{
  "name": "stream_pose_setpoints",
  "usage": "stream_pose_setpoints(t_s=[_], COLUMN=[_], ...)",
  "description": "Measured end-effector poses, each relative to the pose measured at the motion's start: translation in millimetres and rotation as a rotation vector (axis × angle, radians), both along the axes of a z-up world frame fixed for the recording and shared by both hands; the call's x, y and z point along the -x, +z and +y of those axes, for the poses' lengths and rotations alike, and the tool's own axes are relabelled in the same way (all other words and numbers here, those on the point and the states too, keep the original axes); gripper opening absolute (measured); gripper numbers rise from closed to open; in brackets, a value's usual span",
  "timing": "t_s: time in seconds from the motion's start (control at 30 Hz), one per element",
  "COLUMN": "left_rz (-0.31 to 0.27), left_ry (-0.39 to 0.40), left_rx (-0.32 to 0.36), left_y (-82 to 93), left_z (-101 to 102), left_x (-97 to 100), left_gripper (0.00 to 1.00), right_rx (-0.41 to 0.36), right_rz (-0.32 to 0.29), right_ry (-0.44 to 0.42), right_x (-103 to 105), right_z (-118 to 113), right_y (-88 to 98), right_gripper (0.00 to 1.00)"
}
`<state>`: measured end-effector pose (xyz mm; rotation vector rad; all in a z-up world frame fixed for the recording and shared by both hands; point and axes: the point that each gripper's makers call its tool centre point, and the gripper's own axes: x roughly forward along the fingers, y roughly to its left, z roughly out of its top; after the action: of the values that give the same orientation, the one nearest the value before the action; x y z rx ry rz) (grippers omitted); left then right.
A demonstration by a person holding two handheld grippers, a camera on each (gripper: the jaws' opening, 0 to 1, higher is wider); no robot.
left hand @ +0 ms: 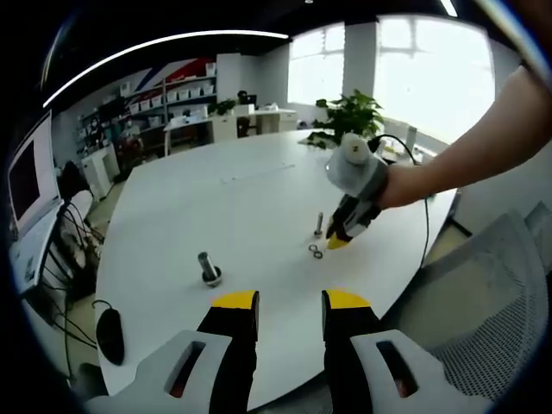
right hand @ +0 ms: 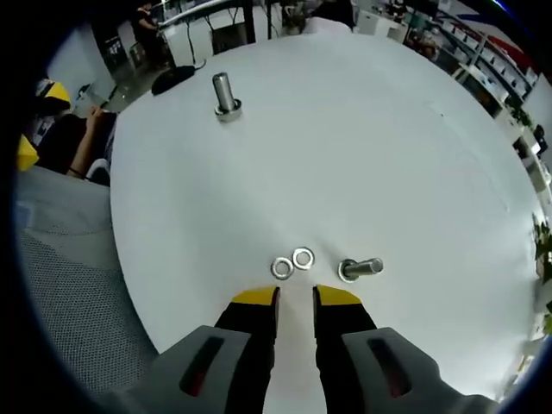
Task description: Place the washer onto the threaded stud by aligning its center hole with the stud, sliding it down to the base, and recovering from edge contact or off-axis alignment until the washer reaches the visible bottom stop.
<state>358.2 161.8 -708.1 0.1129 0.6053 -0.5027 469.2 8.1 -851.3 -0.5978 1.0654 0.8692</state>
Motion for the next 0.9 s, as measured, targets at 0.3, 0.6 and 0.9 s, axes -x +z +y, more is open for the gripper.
stream_pose_setpoints(t_s=[0.3, 0.6, 0.9], left_rz=[0.002, 0.004, 0.004], left_ry=[0.002, 0.001, 0.001], left_rx=[-0.001, 0.001, 0.002], left_y=[-1.1, -1.2, -1.3], left_z=[-0.2, -0.4, -1.1], left_x=[0.0, -0.1, -1.2], left_gripper=[0.27, 0.27, 0.27], right_rx=[0.011, 0.012, 0.032], right_rz=[0.022, 0.033, 0.033], right_ry=[0.012, 0.011, 0.033], right_x=[1.6, 0.6, -3.0], right_z=[5.8, 10.4, 11.1], right_y=[-9.0, -15.7, -16.6], right_gripper=[0.18, 0.18, 0.17])
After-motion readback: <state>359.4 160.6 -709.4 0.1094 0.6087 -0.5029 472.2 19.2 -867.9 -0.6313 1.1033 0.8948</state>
